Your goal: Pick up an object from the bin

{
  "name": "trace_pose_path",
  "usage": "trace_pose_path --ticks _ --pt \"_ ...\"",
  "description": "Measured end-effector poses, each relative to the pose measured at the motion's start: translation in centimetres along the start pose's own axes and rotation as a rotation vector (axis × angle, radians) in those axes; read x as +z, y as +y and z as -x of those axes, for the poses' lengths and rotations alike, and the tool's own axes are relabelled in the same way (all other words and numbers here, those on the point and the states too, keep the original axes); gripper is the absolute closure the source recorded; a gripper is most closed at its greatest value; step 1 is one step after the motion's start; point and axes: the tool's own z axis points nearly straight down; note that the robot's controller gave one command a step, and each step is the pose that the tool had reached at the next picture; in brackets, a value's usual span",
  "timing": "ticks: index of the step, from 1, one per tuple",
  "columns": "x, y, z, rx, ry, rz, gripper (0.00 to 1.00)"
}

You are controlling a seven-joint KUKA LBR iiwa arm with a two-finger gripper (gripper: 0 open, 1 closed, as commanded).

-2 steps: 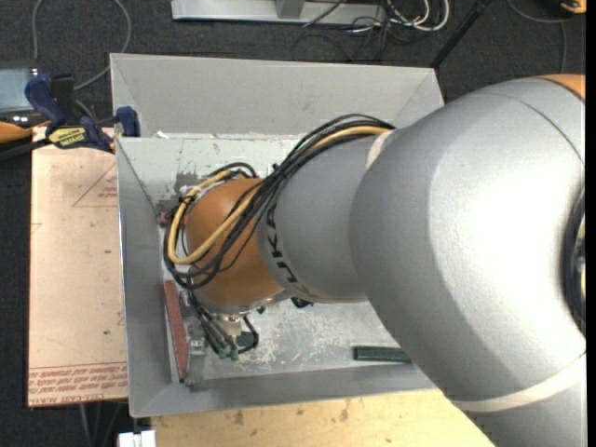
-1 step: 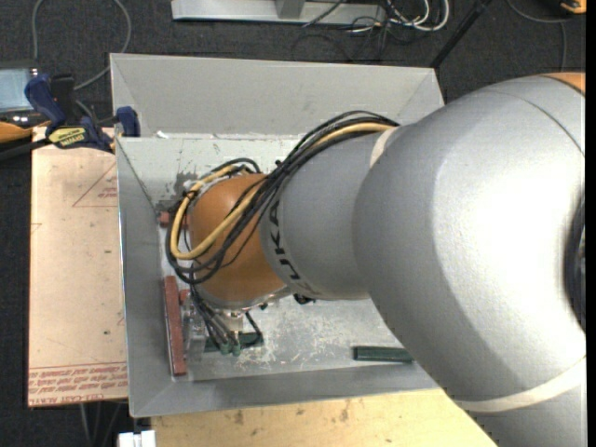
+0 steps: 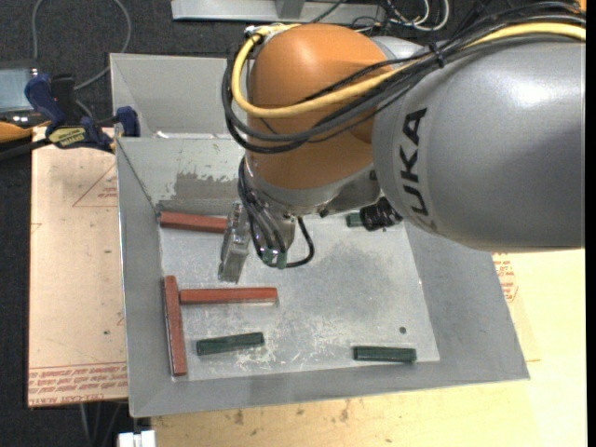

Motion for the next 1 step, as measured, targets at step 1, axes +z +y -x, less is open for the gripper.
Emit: trace_pose_path --ticks 1 --pt "11.56 -2.71 0.32 -0.103 0.015 -0.011 1.0"
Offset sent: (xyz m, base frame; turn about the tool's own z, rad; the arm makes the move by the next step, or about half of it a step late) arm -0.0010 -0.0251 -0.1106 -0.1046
